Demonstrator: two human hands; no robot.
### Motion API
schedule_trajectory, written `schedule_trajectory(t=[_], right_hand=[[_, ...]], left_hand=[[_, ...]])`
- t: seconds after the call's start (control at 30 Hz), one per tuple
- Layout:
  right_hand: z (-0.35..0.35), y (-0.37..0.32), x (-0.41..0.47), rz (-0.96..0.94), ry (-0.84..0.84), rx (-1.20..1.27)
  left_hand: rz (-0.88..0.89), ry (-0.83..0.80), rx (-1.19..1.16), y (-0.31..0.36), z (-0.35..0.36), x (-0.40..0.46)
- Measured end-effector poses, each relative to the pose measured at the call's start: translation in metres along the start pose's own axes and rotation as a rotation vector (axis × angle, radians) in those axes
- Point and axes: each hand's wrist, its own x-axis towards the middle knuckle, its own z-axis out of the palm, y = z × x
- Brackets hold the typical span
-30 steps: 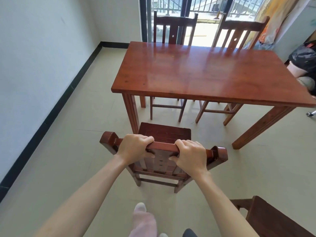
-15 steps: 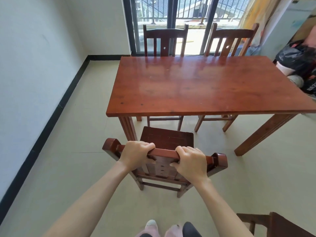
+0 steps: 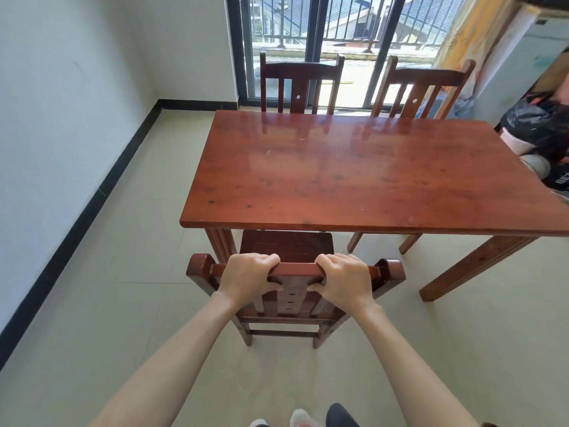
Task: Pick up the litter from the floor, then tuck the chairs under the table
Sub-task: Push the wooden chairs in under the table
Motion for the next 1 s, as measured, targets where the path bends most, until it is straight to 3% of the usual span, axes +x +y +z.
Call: schedule_trajectory(t=[0.83, 1.0], right_hand=[[0.029, 0.025, 0.078, -0.039, 0.029, 0.008], [0.024, 0.02, 0.078, 0.039, -0.058, -0.014]], left_hand=[[-0.021, -0.029, 0.014, -0.047, 0.013, 0.066], [-0.037, -0.023, 0.003, -0.042, 0.01, 0.067]])
